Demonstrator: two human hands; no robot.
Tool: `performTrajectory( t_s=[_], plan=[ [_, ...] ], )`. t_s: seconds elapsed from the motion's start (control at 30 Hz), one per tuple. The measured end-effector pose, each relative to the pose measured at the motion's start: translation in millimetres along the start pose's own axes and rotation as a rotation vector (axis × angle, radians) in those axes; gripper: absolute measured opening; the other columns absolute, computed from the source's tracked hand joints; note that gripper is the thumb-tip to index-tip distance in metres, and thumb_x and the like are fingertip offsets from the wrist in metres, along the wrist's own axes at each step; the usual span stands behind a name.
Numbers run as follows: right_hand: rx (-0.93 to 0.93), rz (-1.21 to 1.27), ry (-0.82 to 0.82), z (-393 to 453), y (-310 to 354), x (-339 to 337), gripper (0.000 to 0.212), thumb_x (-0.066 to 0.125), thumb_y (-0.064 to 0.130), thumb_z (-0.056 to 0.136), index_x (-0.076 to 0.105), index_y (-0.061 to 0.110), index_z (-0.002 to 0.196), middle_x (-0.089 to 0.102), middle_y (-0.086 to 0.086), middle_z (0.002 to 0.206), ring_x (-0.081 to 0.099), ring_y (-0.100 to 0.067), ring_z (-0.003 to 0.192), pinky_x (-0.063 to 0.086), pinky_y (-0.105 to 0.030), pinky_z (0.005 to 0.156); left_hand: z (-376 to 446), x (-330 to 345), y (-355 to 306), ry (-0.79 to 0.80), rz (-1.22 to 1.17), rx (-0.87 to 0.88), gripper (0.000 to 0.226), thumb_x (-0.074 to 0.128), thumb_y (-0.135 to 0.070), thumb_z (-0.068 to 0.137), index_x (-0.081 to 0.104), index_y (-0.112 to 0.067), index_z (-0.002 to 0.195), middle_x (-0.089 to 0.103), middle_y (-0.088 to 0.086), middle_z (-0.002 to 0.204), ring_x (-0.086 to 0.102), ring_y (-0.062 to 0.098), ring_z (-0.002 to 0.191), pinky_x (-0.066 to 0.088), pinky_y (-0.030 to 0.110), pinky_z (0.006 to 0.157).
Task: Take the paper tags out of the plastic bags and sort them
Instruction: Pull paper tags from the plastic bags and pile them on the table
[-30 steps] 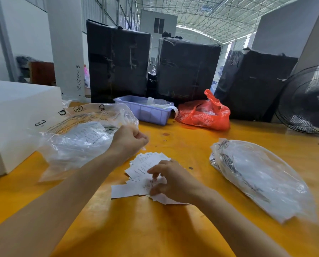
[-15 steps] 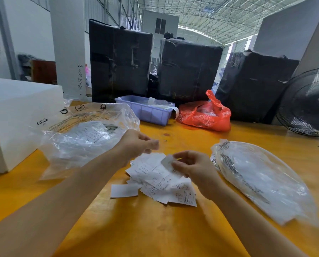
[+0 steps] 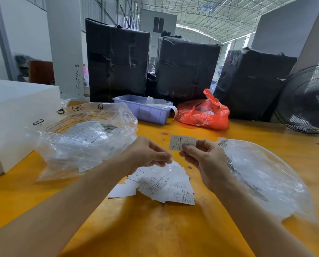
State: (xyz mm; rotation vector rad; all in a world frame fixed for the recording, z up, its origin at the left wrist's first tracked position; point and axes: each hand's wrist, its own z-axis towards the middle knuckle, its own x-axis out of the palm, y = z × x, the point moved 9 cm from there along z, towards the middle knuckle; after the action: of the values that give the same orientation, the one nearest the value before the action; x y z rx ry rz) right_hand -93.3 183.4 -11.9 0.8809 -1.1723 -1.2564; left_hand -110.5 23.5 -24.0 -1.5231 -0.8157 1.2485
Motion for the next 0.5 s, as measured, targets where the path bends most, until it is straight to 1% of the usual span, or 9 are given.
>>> performTrajectory(
  t_s=[0.07,0.17,0.33,0.4,0.5],
  plan=[
    [-0.031,-0.063,0.022,-2,3,3,0.013,0.069,-0.002,0.079,0.06,0.001,0.089,0.07,-0.017,0.087,0.069,-0.018,0.064,0.054,-0.021,0.058,0,-1,0,-0.004,-0.017,-0.003,0.004,0.073,-0.017,0.079,0.073,-0.013,0.078,0.075,-0.002,0.075,0.064,0.001,0.059,0.045,0.019,0.061],
    [-0.101,-0.152,0.03,-4,9,5,0.011,0.069,-0.002,0.08,0.06,0.0,0.086,0.07,-0.018,0.084,0.068,-0.019,0.063,0.053,-0.02,0.057,-1,-3,0,-0.021,-0.026,-0.015,0.005,0.073,-0.018,0.079,0.073,-0.012,0.079,0.075,-0.002,0.076,0.064,0.001,0.058,0.045,0.017,0.058],
    [-0.199,-0.207,0.004,-7,15,6,0.011,0.069,0.0,0.081,0.058,0.002,0.082,0.07,-0.012,0.08,0.069,-0.014,0.062,0.051,-0.016,0.055,-1,-1,1,-0.017,-0.028,-0.023,0.005,0.073,-0.017,0.079,0.072,-0.012,0.08,0.075,-0.001,0.077,0.065,0.001,0.059,0.045,0.019,0.061],
    [-0.209,-0.221,0.011,-7,15,7,0.011,0.069,0.0,0.081,0.058,0.001,0.082,0.07,-0.012,0.081,0.07,-0.014,0.063,0.051,-0.015,0.056,-1,-1,1,-0.019,-0.022,-0.024,0.006,0.073,-0.018,0.079,0.073,-0.013,0.08,0.075,-0.002,0.077,0.065,0.001,0.06,0.046,0.02,0.063],
    [-0.185,-0.237,0.035,-6,10,9,0.011,0.069,0.0,0.081,0.058,0.001,0.082,0.071,-0.011,0.079,0.069,-0.015,0.062,0.052,-0.017,0.055,0,-4,1,-0.043,-0.023,-0.026,0.007,0.073,-0.018,0.079,0.072,-0.012,0.082,0.075,-0.003,0.076,0.065,0.001,0.059,0.046,0.018,0.059]
  ],
)
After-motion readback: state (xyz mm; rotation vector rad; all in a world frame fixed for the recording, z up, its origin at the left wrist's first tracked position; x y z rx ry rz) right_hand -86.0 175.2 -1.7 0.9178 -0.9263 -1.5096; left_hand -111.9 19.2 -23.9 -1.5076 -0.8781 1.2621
